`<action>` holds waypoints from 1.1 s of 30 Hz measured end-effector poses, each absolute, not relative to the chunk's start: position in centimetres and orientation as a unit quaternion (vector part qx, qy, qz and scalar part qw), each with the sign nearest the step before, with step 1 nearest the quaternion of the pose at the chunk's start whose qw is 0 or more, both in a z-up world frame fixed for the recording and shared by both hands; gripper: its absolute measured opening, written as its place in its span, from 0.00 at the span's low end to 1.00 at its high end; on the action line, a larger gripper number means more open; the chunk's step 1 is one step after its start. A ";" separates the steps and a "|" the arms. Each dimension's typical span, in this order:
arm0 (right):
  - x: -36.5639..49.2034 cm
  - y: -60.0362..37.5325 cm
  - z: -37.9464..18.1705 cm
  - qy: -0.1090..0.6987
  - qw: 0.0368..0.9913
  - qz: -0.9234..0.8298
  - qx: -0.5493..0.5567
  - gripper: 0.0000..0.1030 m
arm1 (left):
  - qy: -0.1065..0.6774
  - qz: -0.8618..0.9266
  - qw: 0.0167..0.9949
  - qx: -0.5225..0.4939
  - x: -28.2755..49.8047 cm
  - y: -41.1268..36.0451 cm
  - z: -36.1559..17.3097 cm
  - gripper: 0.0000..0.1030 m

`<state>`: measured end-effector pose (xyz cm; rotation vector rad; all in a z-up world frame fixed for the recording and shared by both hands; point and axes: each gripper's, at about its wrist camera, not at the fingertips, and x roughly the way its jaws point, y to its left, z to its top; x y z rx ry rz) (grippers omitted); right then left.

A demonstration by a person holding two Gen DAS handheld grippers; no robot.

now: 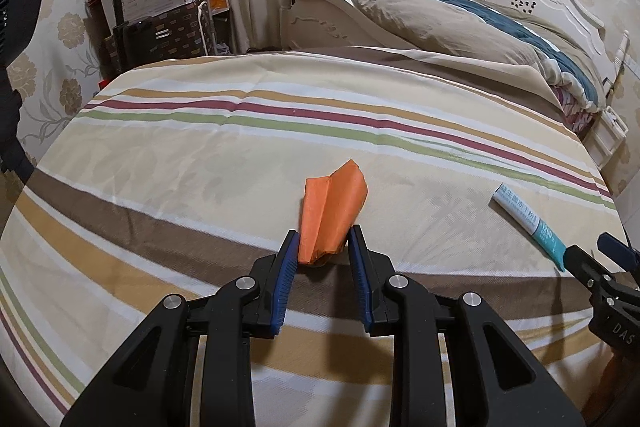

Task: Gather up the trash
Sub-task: 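Grasp the white-teal tube with the right tool while the left tool holds the orange paper, then carry the tube and orange paper over the trash bin with both tools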

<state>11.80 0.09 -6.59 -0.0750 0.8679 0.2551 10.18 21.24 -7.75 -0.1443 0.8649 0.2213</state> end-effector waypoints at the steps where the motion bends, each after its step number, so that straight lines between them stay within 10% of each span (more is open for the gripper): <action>1: 11.8 0.5 -6.6 0.419 0.898 0.129 -0.040 0.71 | 0.417 0.108 0.900 -0.070 10.0 21.3 -7.8 0.28; 14: 13.8 5.4 -6.9 0.428 0.883 0.170 -0.086 0.27 | 0.417 0.113 0.899 -0.074 9.4 22.0 -7.8 0.28; 33: 10.3 0.1 -6.3 0.415 0.898 0.141 -0.037 0.16 | 0.411 0.073 0.906 -0.068 8.2 18.3 -7.3 0.28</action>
